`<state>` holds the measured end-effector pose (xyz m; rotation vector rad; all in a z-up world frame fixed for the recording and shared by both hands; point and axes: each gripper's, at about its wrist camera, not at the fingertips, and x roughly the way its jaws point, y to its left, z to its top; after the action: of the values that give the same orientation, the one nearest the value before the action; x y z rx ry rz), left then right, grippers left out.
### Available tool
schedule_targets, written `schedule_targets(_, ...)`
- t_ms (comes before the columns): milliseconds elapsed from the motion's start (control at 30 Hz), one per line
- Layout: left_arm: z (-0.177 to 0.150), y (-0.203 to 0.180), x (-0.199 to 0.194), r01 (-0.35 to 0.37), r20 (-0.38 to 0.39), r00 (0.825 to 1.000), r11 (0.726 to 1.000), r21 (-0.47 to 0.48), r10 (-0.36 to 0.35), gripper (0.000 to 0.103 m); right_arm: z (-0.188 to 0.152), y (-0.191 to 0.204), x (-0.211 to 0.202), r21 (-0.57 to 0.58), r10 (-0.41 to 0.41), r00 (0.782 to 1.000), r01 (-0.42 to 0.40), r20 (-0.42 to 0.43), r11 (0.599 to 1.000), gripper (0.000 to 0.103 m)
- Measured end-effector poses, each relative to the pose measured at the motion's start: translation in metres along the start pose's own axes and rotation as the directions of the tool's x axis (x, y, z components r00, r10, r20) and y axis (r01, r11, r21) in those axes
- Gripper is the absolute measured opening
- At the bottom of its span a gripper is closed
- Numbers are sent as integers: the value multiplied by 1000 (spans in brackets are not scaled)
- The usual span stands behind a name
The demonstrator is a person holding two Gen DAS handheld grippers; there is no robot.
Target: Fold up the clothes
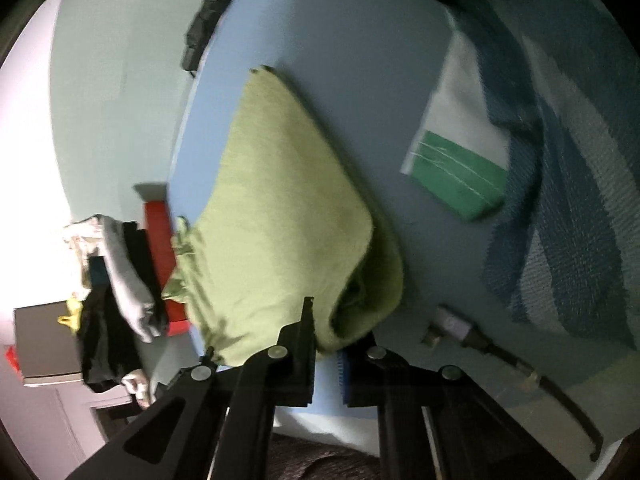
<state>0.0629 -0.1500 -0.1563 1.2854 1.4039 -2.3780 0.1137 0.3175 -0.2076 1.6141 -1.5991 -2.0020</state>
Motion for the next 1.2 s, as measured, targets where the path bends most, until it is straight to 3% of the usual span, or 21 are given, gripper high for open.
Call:
schedule_targets(100, 1, -20, -26, 101, 27, 994, 990, 97, -104, 6, 3, 17, -19, -16, 82, 997, -81, 18, 997, 9)
schedule_targets(200, 10, -47, -46, 199, 38, 977, 967, 157, -208, 5, 7, 45, -48, -94, 151, 986, -145, 64, 985, 9)
schedule_targets(300, 15, -69, -77, 291, 54, 951, 939, 186, -305, 4, 7, 74, -81, -194, 211, 970, -185, 121, 963, 9)
schedule_targets(433, 24, -96, -126, 392, 89, 901, 884, 255, -425, 1, 6, 106, -129, -296, 313, 931, -249, 189, 922, 9)
schedule_targets(567, 38, -115, -122, 306, 107, 936, 924, 229, -337, 1, 1, 126, -154, -376, 352, 909, -253, 223, 891, 9)
schedule_targets(633, 35, -98, -103, 239, 85, 964, 962, 134, -251, 1, -1, 126, -147, -375, 334, 921, -242, 202, 895, 9)
schedule_targets(667, 29, -84, -84, 224, 24, 974, 973, 55, -226, 5, -2, 123, -142, -367, 322, 928, -238, 188, 899, 9)
schedule_targets(733, 16, -55, -48, 178, -100, 977, 979, -99, -187, 30, -1, 112, -127, -328, 305, 939, -241, 160, 914, 9)
schedule_targets(767, 7, -43, -38, 157, -145, 973, 976, -152, -179, 60, -1, 107, -119, -306, 296, 944, -242, 145, 921, 9)
schedule_targets(800, -5, -29, -19, 124, -190, 968, 969, -215, -166, 72, 0, 100, -111, -278, 291, 948, -247, 127, 928, 9)
schedule_targets(900, -40, -1, 21, -11, -256, 964, 958, -287, -66, 71, 2, 92, -100, -257, 272, 956, -237, 111, 937, 9)
schedule_targets(1033, -75, 7, 58, -114, -327, 945, 937, -331, -1, 70, 7, 88, -101, -253, 247, 960, -208, 133, 945, 9)
schedule_targets(1133, -78, -15, 61, -155, -272, 959, 948, -279, 77, 70, 12, 82, -104, -240, 234, 960, -194, 151, 951, 9)
schedule_targets(1200, -77, -25, 66, -203, -253, 958, 941, -269, 134, 46, 15, 80, -105, -232, 235, 959, -195, 159, 953, 9)
